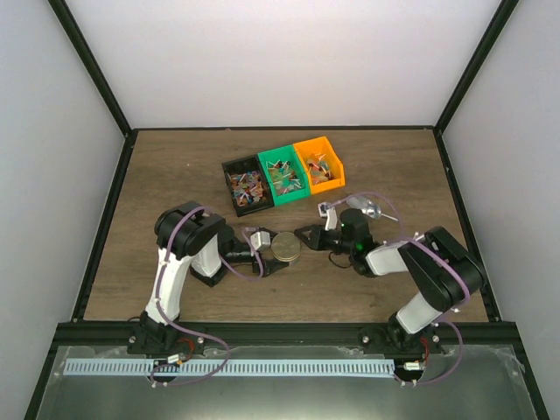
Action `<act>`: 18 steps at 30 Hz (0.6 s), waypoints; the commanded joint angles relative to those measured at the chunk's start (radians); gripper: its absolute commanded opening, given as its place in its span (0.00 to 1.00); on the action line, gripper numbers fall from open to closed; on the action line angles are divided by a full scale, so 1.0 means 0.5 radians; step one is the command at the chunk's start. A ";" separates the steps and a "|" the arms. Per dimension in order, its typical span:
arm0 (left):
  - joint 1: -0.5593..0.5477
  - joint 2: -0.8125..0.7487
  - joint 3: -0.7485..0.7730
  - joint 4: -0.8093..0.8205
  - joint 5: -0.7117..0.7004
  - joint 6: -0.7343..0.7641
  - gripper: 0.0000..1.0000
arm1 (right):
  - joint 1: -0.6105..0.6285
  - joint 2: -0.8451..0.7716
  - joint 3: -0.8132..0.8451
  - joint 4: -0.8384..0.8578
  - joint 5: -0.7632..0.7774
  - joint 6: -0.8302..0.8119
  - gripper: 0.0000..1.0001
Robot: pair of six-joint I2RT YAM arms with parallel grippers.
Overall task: Pack the candies
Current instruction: Screw the bottle lid onto the packing bottle.
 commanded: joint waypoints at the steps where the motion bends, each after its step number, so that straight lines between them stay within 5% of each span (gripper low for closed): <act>1: 0.024 0.378 -0.257 0.432 0.062 -0.102 0.89 | 0.062 0.033 0.099 -0.013 0.065 -0.055 0.16; 18: 0.073 0.377 -0.249 0.427 -0.010 -0.157 0.89 | 0.160 0.107 0.029 0.008 0.046 -0.049 0.04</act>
